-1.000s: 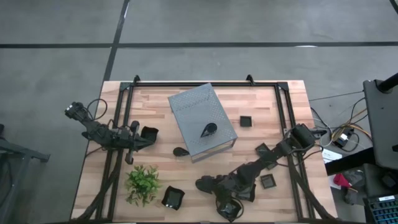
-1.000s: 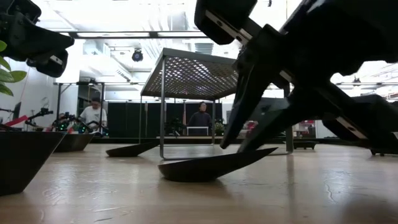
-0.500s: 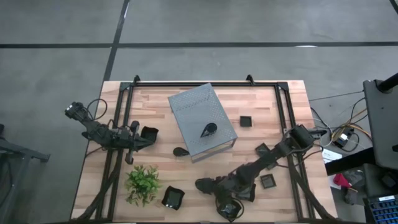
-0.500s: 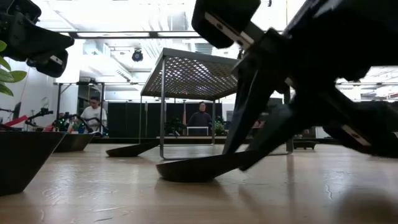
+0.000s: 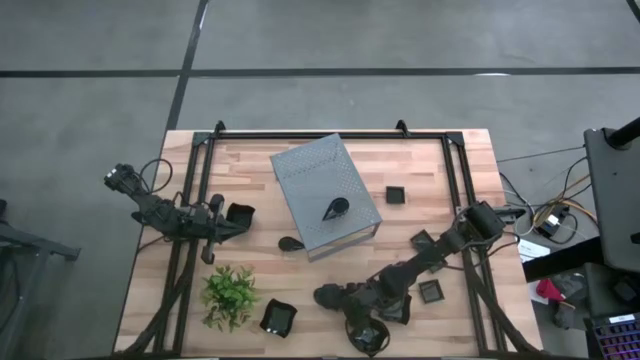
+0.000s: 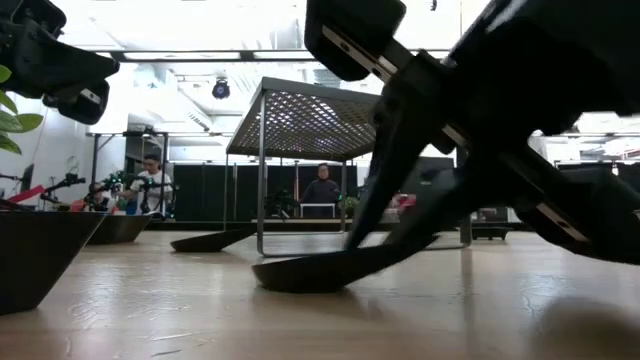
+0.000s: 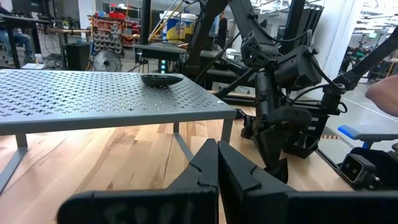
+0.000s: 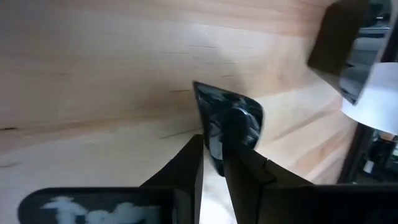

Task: Pick & Place Mini shaped plates
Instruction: Stack the drop-shaped plate on top of the drop-shaped plate on the shelf

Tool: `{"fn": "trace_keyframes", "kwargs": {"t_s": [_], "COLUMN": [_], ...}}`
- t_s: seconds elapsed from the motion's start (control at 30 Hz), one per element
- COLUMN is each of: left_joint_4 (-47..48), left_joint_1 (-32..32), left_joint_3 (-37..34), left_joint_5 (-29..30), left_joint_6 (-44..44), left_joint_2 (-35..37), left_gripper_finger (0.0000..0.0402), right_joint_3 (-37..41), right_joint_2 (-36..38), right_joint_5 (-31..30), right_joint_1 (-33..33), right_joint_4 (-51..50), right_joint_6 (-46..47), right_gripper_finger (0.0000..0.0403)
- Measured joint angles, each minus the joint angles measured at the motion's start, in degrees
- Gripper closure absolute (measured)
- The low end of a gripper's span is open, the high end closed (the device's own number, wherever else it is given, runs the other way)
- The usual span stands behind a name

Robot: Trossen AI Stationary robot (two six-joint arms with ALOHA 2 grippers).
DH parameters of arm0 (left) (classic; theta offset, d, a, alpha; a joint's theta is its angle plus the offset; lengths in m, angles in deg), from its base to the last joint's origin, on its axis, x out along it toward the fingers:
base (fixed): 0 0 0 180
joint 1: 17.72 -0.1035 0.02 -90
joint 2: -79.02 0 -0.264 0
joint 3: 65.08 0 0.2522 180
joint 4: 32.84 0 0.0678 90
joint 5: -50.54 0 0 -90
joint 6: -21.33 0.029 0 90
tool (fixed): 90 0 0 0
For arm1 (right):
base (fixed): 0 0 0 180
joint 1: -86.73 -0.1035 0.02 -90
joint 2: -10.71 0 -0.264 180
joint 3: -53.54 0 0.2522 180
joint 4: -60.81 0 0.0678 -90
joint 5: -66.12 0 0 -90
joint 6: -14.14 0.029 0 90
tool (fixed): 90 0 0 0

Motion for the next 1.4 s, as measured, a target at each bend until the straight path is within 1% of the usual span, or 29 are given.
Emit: {"fn": "trace_keyframes", "kwargs": {"t_s": [0.4, 0.5, 0.63, 0.83, 0.97, 1.1, 1.27, 1.4], "left_joint_4": [0.00, -0.01, 0.00, -0.01, 0.00, -0.02, -0.01, -0.01], "left_joint_1": [0.00, 0.01, 0.00, 0.00, 0.00, 0.01, 0.01, 0.00], "left_joint_3": [0.00, 0.00, 0.00, 0.00, 0.00, 0.00, 0.00, 0.00], "left_joint_5": [0.00, 0.00, 0.00, 0.00, 0.02, 0.00, 0.00, 0.00], "left_joint_6": [0.01, 0.01, 0.01, 0.01, 0.01, 0.01, 0.01, 0.01], "left_joint_2": [0.00, 0.00, 0.00, 0.00, 0.00, 0.00, 0.00, 0.00], "left_gripper_finger": [0.0401, 0.0401, 0.0401, 0.0401, 0.0401, 0.0401, 0.0401, 0.0401], "right_joint_3": [0.00, 0.00, 0.00, 0.00, -0.40, -2.91, -8.13, -12.60], "right_joint_2": [0.02, 0.00, -0.02, -0.04, 0.51, 1.54, 3.11, 4.84], "right_joint_5": [-0.04, -0.04, 0.27, 0.09, -2.28, -4.07, -3.42, 1.01], "right_joint_1": [0.47, 0.47, 0.47, 0.57, 0.32, -0.08, -0.06, 0.00], "right_joint_4": [0.40, 0.38, 0.38, 0.47, 0.01, -1.19, -11.99, -21.15], "right_joint_6": [-0.19, 0.07, 0.22, 2.33, 6.56, 14.47, 25.12, 34.65], "right_gripper_finger": [0.0347, 0.0358, 0.0388, 0.0394, 0.0394, 0.0394, 0.0394, 0.0394]}}
